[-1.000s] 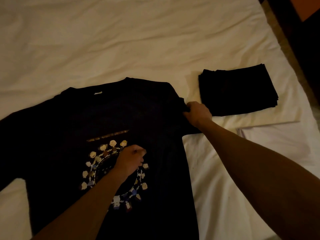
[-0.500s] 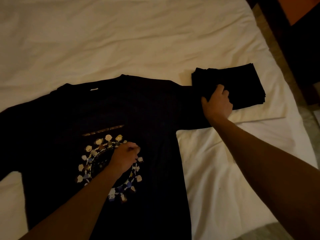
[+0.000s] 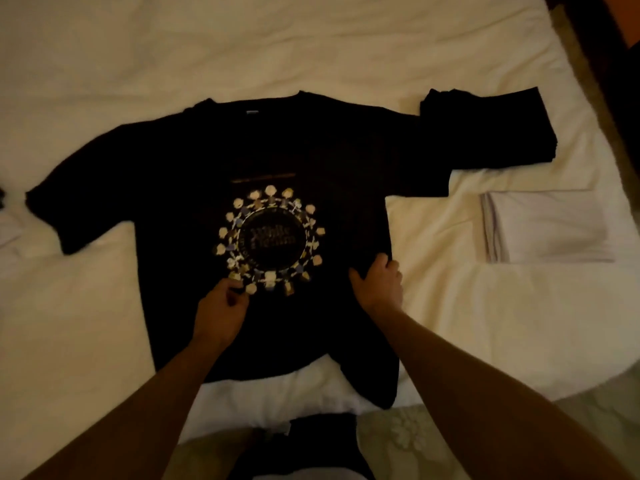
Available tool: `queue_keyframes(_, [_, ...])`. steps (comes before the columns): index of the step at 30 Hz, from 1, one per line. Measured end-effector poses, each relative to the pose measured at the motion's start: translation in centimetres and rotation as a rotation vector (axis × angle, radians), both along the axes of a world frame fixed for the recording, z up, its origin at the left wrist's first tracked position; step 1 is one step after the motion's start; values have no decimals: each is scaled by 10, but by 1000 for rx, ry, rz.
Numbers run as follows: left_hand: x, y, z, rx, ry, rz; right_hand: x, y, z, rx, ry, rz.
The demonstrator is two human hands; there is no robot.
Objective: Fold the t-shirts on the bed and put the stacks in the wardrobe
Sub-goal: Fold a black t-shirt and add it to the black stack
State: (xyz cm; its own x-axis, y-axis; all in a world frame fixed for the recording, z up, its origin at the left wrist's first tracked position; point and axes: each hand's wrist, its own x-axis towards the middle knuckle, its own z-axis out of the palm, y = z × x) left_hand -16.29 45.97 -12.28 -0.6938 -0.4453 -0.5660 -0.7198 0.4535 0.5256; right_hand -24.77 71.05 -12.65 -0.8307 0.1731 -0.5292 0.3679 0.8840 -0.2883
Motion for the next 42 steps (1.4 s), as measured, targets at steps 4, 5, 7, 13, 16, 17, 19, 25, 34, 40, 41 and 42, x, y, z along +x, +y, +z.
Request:
queue_keyframes(4, [60,-28,0,-353,-18,65,56,4,-4,18,-61,-149])
queue_keyframes(5, [78,-37,-3,-382,-30,118,71,6,-4,93,-54,-144])
queue_keyframes(7, [111,-52,-7,-273,-38,246,97,12,-3,199,-23,-154])
queue_keyframes(13, [159,-64,-4,231,107,370,148,24,-9,-156,-8,-537])
queue_keyframes(16, [172,-60,-3,321,112,380,165,35,-10,-462,-92,-745])
queue_keyframes(17, [175,-59,-1,365,132,401,169,37,-8,-511,-91,-759])
queue_keyframes(19, [181,-59,2,410,163,367,174,37,-2,-604,-69,-766])
queue_keyframes(25, [197,-67,12,305,203,271,192,53,34,-924,-32,-851])
queue_keyframes(34, [195,-95,54,313,387,494,191,77,72,-1237,132,-1141])
queue_keyframes(40, [227,-101,41,394,134,382,212,81,53,-895,79,-958])
queue_keyframes(41, [234,-103,38,415,128,382,215,82,52,-870,88,-932])
queue_keyframes(42, [239,-104,37,406,142,393,218,83,51,-852,111,-908])
